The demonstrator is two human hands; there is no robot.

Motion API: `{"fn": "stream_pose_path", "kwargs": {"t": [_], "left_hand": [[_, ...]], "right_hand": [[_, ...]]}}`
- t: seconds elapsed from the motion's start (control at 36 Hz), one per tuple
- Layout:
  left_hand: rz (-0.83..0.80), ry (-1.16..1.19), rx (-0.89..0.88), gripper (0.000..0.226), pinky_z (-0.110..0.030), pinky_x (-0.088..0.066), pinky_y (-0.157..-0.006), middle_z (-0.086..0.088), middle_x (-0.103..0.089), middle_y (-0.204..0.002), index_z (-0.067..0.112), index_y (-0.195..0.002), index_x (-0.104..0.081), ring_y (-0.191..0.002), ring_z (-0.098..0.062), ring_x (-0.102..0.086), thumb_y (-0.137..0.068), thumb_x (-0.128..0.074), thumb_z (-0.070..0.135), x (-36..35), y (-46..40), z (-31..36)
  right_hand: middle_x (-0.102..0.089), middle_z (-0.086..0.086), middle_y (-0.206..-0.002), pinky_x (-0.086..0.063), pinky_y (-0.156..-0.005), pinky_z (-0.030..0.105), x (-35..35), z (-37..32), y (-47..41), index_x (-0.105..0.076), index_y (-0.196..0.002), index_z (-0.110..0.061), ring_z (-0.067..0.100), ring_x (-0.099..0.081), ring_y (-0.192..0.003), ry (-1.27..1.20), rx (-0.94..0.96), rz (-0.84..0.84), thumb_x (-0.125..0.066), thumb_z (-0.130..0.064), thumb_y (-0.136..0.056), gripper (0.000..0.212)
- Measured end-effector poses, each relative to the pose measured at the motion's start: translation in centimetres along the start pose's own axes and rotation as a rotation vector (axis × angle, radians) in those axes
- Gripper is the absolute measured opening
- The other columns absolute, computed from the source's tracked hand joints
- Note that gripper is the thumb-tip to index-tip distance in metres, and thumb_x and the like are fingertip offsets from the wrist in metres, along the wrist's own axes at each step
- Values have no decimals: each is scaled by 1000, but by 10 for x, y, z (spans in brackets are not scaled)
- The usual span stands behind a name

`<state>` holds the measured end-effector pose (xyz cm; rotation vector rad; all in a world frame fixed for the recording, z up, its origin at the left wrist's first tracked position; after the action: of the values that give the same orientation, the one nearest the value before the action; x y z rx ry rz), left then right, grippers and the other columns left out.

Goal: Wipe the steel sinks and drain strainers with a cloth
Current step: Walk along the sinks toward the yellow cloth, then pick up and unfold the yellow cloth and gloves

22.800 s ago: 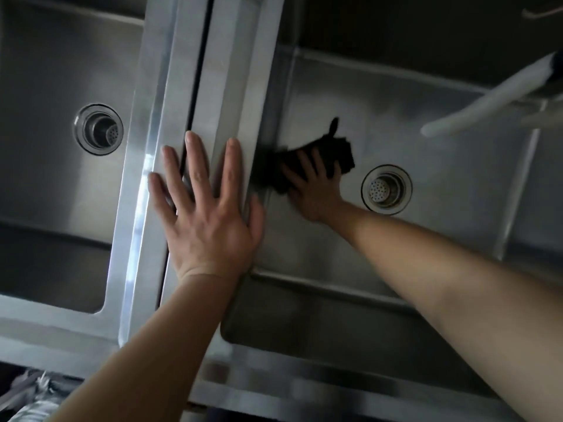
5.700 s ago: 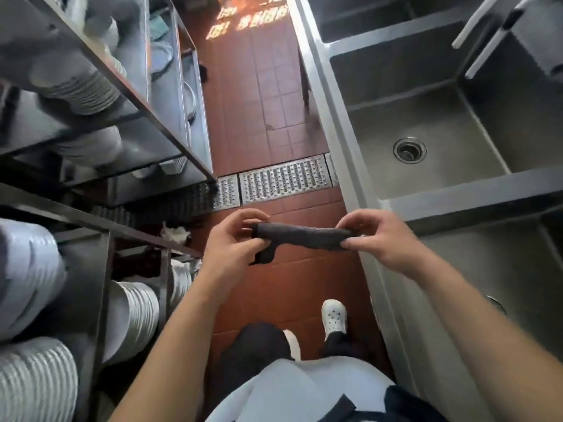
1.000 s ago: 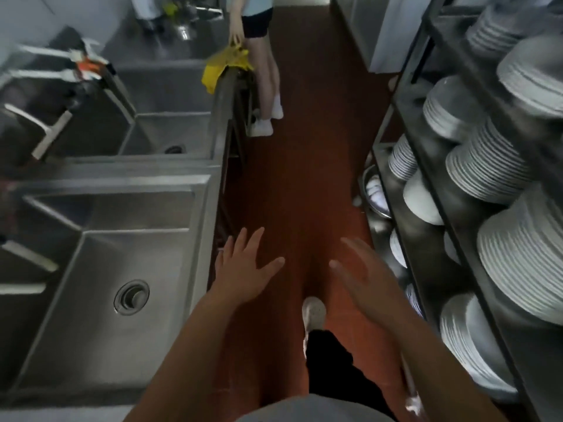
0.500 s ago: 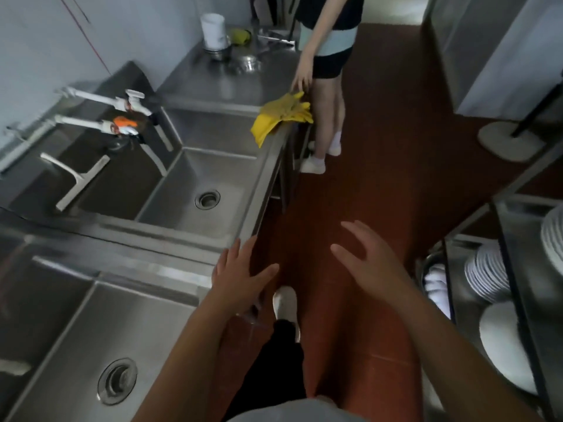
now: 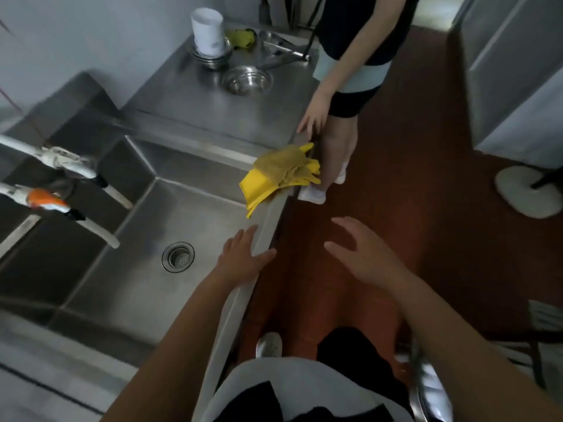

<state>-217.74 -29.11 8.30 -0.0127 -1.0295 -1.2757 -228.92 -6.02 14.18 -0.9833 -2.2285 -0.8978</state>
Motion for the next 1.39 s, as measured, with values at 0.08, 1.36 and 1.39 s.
{"fn": "stream_pose_path", "kwargs": {"t": [0.08, 1.36, 1.39], "left_hand": [[-19, 20, -7, 83, -49, -13, -123, -4, -8, -168, 32, -159, -14, -154, -27, -5, -94, -61, 51, 3, -31, 24], [960, 1704, 833, 18, -28, -50, -63, 1, -69, -93, 28, -100, -63, -91, -24, -67, -87, -71, 20, -59, -243, 128], [962, 1686, 787, 15, -30, -53, -67, 1, -69, -94, 30, -95, -62, -93, -24, -67, -88, -70, 19, -59, -238, 128]], "right_hand": [[-35, -2, -159, -28, -119, 43, 18, -2, -51, -43, -148, -32, 18, -30, -147, 31, 43, 12, -63, -45, -93, 60], [-62, 1, -97, -48, -87, 44, -14, -28, -420, -53, -90, -25, 25, -59, -89, 503, 380, -646, -67, -26, -82, 16], [-63, 3, -96, -51, -79, 41, -10, -27, -418, -53, -87, -25, 24, -60, -86, 455, 366, -665, -69, -25, -82, 17]]}}
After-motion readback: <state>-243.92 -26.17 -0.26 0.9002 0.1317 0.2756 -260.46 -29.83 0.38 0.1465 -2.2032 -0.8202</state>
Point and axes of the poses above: each hand's wrist, its own y-axis away from the middle knuckle, its own x-axis out of the back of the hand, z = x × y, the point moved 4 cm from there along -y, towards the middle knuckle
